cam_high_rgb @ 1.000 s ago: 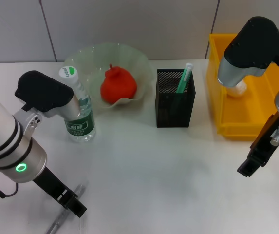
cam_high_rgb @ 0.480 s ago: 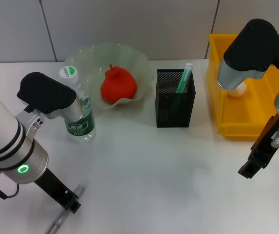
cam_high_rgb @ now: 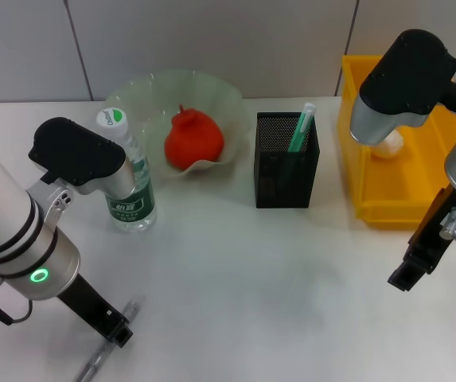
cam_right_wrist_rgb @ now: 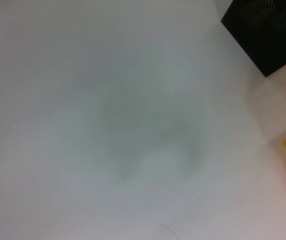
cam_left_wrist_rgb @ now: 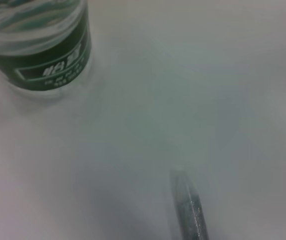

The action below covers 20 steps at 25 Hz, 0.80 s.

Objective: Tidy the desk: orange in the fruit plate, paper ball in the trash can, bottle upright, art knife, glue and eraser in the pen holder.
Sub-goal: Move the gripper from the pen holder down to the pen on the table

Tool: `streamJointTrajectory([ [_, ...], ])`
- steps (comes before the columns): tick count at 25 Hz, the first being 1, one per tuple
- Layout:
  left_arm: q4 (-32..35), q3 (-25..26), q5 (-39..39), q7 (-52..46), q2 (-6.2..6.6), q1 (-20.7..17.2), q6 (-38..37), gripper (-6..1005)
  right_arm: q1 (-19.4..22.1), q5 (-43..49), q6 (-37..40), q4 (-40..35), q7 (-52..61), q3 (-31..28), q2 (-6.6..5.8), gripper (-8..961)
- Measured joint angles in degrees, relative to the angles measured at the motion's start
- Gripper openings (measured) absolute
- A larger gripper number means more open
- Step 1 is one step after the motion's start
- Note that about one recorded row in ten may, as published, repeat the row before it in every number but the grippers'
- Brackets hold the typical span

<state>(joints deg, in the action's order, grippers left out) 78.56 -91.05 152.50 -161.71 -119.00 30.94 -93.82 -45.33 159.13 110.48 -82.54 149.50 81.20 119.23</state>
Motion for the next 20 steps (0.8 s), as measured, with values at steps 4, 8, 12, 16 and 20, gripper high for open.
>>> streamJointTrajectory([
  [4, -0.72, -0.01, -0.01, -0.01, 0.0, 0.0, 0.25, 393, -0.04, 0.59, 0.0, 0.22, 0.12, 0.8, 0.07, 666],
  [8, -2.1, -0.01, -0.01, 0.13, 0.0, 0.11, 0.86, 389, -0.07, 0.65, -0.04, 0.62, 0.22, 1.61, 0.12, 666],
  [12, -2.57, -0.01, -0.01, 0.17, -0.01, 0.22, 1.03, 385, -0.26, 0.67, -0.26, 1.34, 0.31, 1.85, 0.12, 666],
  [16, -3.15, -0.01, -0.01, 0.17, 0.0, 0.26, 1.39, 380, -0.57, 0.71, -0.31, 2.14, 0.33, 1.9, 0.12, 666],
  [20, -4.36, -0.58, 0.0, 0.29, 0.01, 0.21, 2.82, 376, -0.55, 0.72, -0.24, 2.17, 0.35, 1.95, 0.12, 665],
])
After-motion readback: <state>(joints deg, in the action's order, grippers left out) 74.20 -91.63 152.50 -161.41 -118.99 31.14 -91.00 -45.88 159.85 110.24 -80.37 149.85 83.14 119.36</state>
